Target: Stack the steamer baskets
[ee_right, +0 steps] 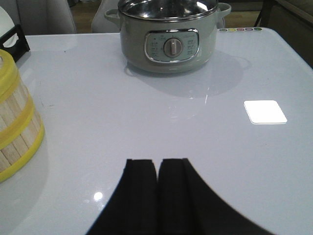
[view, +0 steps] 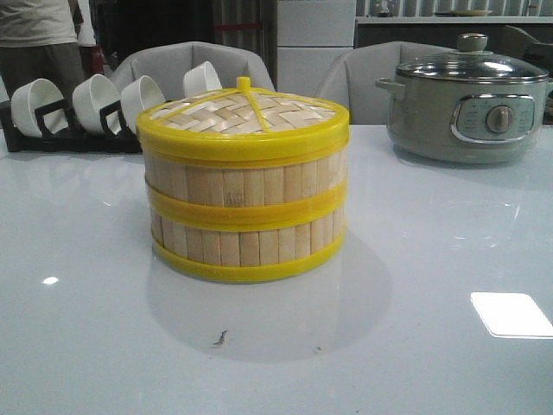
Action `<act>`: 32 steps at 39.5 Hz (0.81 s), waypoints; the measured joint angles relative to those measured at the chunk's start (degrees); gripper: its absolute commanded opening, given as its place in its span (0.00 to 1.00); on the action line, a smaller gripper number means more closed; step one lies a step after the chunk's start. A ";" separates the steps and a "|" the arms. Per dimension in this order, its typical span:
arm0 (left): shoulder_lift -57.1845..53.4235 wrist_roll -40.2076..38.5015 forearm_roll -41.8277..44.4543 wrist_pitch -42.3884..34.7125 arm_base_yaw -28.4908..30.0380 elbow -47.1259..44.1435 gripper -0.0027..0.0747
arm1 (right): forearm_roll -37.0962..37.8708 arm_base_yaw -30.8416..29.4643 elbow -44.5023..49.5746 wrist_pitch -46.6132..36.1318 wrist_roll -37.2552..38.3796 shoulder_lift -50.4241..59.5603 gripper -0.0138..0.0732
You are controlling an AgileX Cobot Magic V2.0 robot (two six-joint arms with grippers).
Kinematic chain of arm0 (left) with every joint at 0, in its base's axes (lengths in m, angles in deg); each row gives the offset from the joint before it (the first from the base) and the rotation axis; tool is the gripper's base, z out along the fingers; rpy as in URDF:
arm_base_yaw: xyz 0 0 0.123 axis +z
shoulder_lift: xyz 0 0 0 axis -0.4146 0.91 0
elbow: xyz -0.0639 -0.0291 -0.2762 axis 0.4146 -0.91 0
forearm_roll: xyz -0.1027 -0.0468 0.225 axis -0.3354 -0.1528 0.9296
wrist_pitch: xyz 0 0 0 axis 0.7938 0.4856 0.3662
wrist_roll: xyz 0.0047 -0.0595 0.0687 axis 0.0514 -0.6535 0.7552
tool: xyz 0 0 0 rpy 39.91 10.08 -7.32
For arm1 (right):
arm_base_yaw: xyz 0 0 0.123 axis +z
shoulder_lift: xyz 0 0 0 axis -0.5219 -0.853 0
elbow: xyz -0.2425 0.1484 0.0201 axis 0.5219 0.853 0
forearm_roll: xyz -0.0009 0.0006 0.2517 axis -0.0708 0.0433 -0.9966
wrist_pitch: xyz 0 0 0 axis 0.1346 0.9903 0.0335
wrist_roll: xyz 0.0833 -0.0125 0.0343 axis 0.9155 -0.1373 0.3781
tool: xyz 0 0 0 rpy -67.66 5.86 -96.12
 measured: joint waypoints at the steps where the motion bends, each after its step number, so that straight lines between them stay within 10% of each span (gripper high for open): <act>1: 0.00 0.00 0.00 0.00 0.00 0.00 0.16 | 0.00 0.00 0.00 0.00 0.00 0.00 0.22; 32: 0.00 4.04 -2.79 -0.43 0.00 0.00 0.16 | 0.00 0.00 0.00 0.00 0.00 0.00 0.22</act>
